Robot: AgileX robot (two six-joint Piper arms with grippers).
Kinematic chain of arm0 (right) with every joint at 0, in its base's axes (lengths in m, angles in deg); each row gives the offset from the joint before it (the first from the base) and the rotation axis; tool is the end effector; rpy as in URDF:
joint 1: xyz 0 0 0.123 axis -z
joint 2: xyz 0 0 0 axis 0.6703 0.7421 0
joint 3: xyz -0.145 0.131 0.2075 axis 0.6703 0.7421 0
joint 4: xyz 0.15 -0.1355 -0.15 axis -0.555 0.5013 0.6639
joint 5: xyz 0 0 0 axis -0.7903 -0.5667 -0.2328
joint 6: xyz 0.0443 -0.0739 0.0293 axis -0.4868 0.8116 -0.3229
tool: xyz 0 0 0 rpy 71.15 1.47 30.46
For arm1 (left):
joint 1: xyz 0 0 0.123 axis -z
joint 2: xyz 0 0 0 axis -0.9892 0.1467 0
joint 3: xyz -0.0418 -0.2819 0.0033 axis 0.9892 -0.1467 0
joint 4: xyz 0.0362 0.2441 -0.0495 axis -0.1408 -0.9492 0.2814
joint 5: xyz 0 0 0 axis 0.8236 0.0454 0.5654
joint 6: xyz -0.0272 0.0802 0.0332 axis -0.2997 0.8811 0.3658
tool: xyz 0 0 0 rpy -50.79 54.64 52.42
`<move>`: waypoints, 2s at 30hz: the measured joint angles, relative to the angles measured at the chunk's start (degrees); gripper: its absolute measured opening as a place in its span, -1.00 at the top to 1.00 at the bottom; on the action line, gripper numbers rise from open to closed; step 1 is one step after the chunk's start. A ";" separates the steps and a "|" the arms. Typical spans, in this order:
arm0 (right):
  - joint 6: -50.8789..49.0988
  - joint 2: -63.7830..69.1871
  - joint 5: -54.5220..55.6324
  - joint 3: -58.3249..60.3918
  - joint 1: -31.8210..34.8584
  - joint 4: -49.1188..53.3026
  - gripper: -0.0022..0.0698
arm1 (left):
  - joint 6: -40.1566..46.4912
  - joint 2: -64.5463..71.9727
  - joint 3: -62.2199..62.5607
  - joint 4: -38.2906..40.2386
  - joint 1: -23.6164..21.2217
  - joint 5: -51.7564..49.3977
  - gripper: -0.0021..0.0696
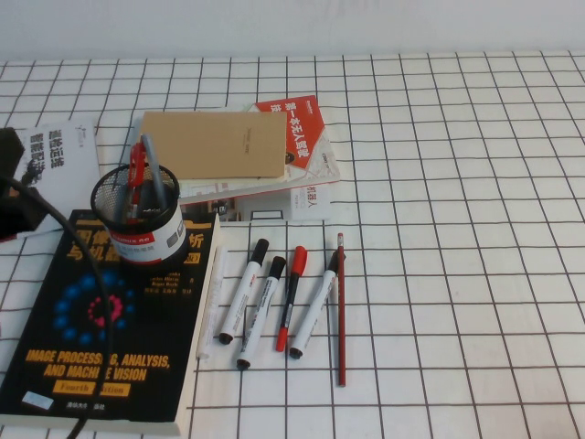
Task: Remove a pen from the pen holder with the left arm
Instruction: 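Take a marker out of the pen holder and lay it on the table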
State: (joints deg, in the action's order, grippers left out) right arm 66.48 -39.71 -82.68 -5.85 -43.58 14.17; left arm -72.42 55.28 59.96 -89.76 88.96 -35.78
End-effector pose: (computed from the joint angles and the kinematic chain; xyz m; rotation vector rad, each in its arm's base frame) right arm 0.0530 0.0035 0.1716 0.1446 1.8522 0.1792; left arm 0.1768 -0.0363 0.3214 0.0653 1.6753 -0.3602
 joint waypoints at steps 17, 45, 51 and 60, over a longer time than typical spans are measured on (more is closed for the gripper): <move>0.00 0.00 0.00 0.00 0.00 0.00 0.98 | 79.64 3.99 0.00 72.58 10.75 -10.49 0.95; 0.00 0.00 0.00 0.00 0.00 0.00 0.99 | 80.25 12.62 0.10 70.28 10.75 -5.80 -0.42; 0.00 0.00 0.00 0.00 0.00 0.00 0.98 | 80.13 15.98 0.10 64.25 10.75 3.62 -0.51; 0.00 0.00 0.00 0.00 0.00 0.00 0.98 | 78.49 24.75 0.78 62.78 10.75 13.34 -0.52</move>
State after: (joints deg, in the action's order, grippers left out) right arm 66.48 -39.71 -82.68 -5.85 -43.58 14.17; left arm 6.07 80.02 60.73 -26.99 99.71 -22.44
